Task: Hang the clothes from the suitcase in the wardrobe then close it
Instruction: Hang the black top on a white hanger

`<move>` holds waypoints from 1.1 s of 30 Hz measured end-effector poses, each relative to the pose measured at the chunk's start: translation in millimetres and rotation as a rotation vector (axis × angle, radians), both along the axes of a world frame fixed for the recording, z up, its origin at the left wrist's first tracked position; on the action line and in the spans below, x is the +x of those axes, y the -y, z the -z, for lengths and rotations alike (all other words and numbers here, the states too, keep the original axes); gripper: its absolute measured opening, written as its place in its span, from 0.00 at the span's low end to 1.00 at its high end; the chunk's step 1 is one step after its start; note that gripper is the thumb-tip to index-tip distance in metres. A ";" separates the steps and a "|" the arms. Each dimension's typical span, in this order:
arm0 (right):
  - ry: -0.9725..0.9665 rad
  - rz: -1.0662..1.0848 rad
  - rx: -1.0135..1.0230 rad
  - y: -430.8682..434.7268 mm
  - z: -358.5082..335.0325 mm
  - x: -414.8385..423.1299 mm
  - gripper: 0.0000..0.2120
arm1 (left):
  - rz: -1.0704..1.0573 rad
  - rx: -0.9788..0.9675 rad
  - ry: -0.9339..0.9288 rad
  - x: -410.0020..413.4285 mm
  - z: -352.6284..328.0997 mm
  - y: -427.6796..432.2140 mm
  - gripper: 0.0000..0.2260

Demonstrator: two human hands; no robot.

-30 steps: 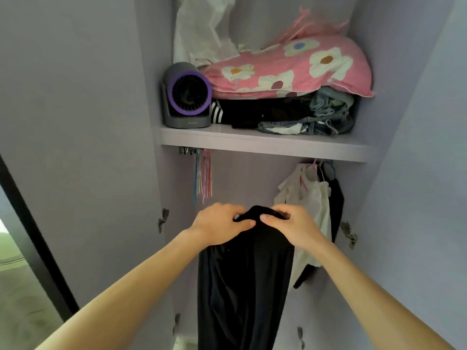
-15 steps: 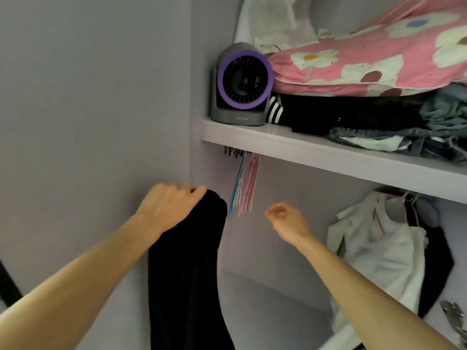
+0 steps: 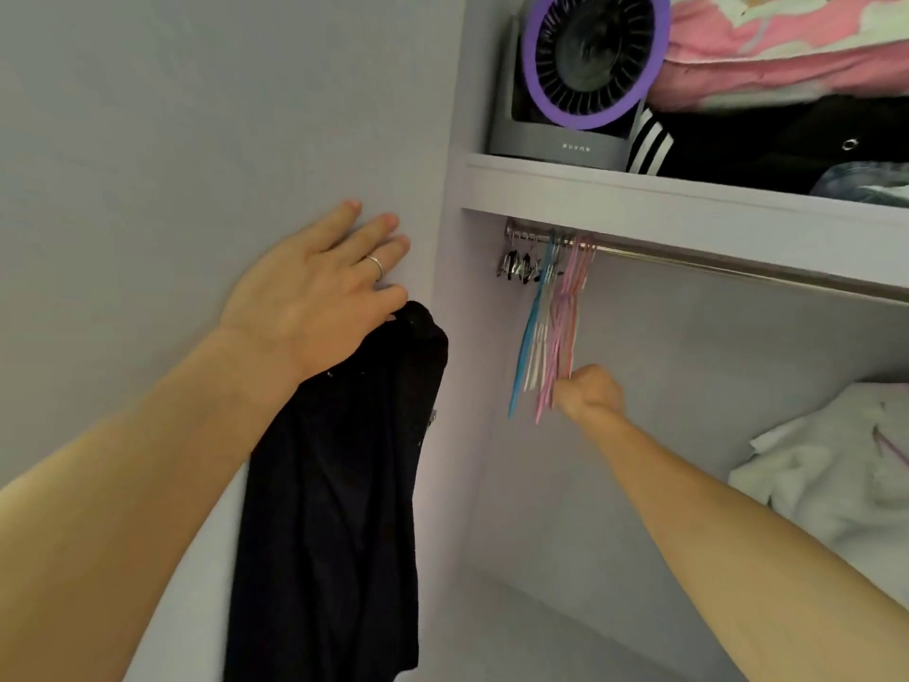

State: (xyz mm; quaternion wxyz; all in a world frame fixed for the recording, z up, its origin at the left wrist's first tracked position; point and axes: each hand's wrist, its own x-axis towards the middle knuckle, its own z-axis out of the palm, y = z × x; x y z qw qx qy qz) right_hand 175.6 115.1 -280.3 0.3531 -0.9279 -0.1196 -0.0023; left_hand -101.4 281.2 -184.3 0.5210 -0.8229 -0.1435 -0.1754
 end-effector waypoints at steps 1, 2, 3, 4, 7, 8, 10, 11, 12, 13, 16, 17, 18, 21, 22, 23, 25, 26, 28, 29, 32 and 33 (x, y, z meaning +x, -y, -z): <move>0.013 0.005 0.010 1.3 -0.9 -0.6 0.11 | -0.008 -0.004 0.002 1.1 0.8 -1.2 0.19; 0.013 0.002 0.031 2.8 -1.1 -0.6 0.09 | -0.008 -0.019 -0.001 1.4 0.4 -1.6 0.19; 0.006 -0.008 0.065 4.7 -0.9 -1.7 0.08 | 0.004 -0.032 -0.002 0.8 0.8 -1.8 0.20; 0.006 -0.022 0.113 6.2 -1.9 -1.9 0.08 | 0.014 -0.048 0.001 -0.1 -0.5 -0.8 0.20; 0.035 -0.028 0.204 8.5 -8.5 -3.7 0.14 | 0.030 -0.078 0.006 -0.7 0.4 0.5 0.19; 0.060 -0.022 0.188 9.3 -14.0 -4.2 0.15 | 0.034 -0.091 0.005 -1.8 -0.6 1.1 0.19; 0.089 0.012 0.144 13.1 -26.2 -5.4 0.16 | 0.034 -0.126 -0.006 -3.3 -2.3 2.5 0.18; 0.085 0.025 0.137 14.8 -32.3 -5.7 0.17 | 0.030 -0.144 -0.014 -4.3 -2.7 3.4 0.18; 0.088 0.038 0.135 16.3 -38.5 -7.0 0.19 | 0.023 -0.143 -0.023 -5.6 -3.3 5.3 0.17; 0.101 0.053 0.135 17.6 -45.6 -8.0 0.21 | 0.010 -0.129 -0.046 -6.7 -3.0 5.9 0.17; 0.183 0.072 0.181 25.7 -68.1 -11.5 0.23 | 0.078 -0.123 -0.037 -9.6 -0.5 5.8 0.20; 0.207 0.073 0.206 29.0 -73.2 -11.9 0.23 | 0.145 -0.124 0.013 -10.0 0.3 3.1 0.21; 0.216 0.082 0.222 34.5 -78.7 -12.5 0.22 | 0.192 -0.123 0.048 -8.9 0.0 0.8 0.22; 0.226 0.111 0.210 57.6 -86.4 -19.8 0.22 | 0.313 -0.139 0.101 -5.8 2.1 -2.2 0.20; 0.229 0.110 0.199 68.4 -84.9 -25.4 0.22 | 0.352 -0.150 0.114 -5.3 3.9 -0.1 0.20; 0.230 0.109 0.192 80.9 -83.3 -33.6 0.21 | 0.380 -0.169 0.122 -4.8 5.4 1.9 0.18; 0.211 0.098 0.205 105.9 -81.0 -54.0 0.19 | 0.401 -0.206 0.127 -5.9 0.8 6.2 0.11; 0.193 0.096 0.218 116.1 -79.3 -65.8 0.18 | 0.401 -0.239 0.124 -7.7 -3.8 6.9 0.06; 0.133 0.111 0.237 139.8 -79.1 -93.6 0.17 | 0.388 -0.340 0.148 -11.7 -10.5 11.2 0.08; 0.113 0.113 0.250 149.2 -76.6 -108.5 0.16 | 0.371 -0.413 0.156 -12.5 -11.3 13.8 0.09; 0.031 0.125 0.310 185.5 -69.7 -159.4 0.18 | 0.311 -0.855 0.207 -15.5 -12.4 38.0 0.07; 0.015 0.108 0.337 191.0 -66.4 -173.4 0.20 | 0.290 -1.087 0.313 -17.4 -9.9 46.5 0.04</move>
